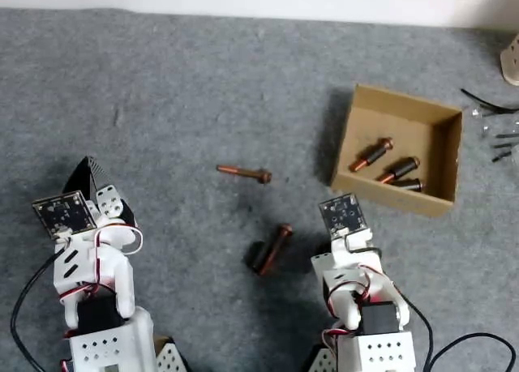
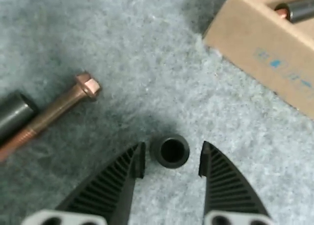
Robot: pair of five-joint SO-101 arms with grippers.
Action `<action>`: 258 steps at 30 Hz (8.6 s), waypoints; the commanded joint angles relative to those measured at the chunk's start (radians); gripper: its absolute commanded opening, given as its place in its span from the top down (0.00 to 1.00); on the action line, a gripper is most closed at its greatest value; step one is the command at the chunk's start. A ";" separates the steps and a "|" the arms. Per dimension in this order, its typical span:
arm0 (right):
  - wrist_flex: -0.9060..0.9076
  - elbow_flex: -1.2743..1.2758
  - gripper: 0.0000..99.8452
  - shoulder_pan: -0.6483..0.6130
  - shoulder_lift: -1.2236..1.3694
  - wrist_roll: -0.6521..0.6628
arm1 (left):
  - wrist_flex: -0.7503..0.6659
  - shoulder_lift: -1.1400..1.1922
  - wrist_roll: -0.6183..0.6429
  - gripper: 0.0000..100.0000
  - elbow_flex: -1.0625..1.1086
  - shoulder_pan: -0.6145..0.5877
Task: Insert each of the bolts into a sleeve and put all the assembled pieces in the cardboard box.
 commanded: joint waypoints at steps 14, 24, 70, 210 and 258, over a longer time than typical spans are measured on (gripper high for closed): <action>-0.001 0.061 0.97 -0.004 0.002 0.026 | -0.015 -0.005 0.003 0.99 0.018 0.018; -0.002 0.051 0.97 -0.005 0.002 0.049 | -0.015 -0.005 0.003 0.99 0.018 0.018; -0.199 -0.808 0.88 -0.133 1.575 -0.123 | -0.017 -0.002 0.003 0.99 0.018 0.019; -0.355 0.130 1.00 -0.012 -0.113 0.003 | 0.338 1.960 -0.776 0.99 -1.400 0.619; -0.581 0.128 0.99 -0.320 -0.113 0.000 | -0.397 0.035 0.035 0.99 -0.054 0.644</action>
